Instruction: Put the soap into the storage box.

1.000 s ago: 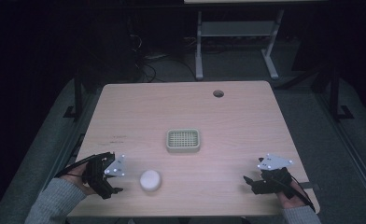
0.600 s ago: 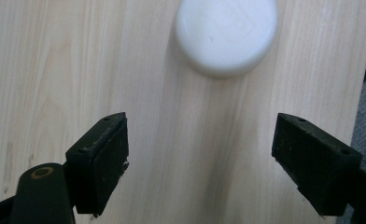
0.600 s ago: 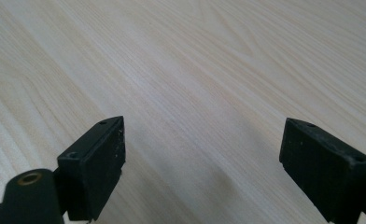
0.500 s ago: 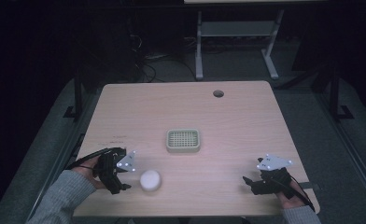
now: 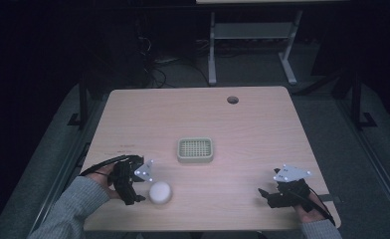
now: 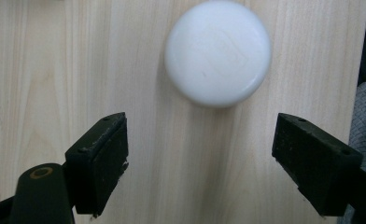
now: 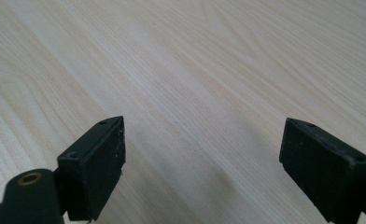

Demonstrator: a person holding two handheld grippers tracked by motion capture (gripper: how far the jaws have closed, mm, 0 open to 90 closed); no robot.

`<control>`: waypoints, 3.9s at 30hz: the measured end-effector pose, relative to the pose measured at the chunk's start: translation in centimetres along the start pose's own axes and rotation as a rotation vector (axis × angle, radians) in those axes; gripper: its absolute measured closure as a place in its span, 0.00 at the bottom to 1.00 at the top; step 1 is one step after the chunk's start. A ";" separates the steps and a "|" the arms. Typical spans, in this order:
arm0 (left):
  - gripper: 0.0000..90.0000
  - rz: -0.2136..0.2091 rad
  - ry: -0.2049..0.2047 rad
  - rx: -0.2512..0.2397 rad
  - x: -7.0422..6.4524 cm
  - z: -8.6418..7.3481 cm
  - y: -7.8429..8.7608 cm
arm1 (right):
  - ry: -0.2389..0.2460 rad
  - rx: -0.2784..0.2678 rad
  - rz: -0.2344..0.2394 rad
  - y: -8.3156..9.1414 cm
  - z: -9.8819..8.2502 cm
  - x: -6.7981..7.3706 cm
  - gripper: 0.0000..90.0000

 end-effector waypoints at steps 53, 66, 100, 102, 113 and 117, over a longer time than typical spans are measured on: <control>0.20 -0.148 -0.081 0.100 -0.4 4.2 -4.9 | 0.013 -0.004 0.014 -0.1 0.2 0.3 0.15; 0.20 -0.155 -0.090 0.106 -0.5 4.2 -5.3 | 0.013 -0.005 0.013 0.0 0.2 0.2 0.15; 0.25 -0.149 -0.089 0.138 -0.4 3.7 -5.7 | 0.018 -0.007 0.011 0.0 0.2 0.2 0.15; 0.25 -0.148 -0.090 0.139 -0.4 3.7 -5.7 | 0.018 -0.006 0.010 0.0 0.2 0.2 0.15; 0.26 -0.147 -0.080 0.133 -0.5 3.6 -5.9 | 0.018 -0.007 0.010 0.0 0.2 0.2 0.15; 0.26 -0.140 -0.080 0.135 -0.5 3.6 -5.9 | 0.018 -0.008 0.010 0.0 0.2 0.2 0.15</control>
Point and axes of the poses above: each handheld gripper's, and its own axes: y roughly backward along the jaws, z roughly out of its top, x roughly to its left, the point moved 7 cm from there along -y, roughly forward along the jaws, and after that the axes turned 1 degree about -x, right-handed, at the moved point
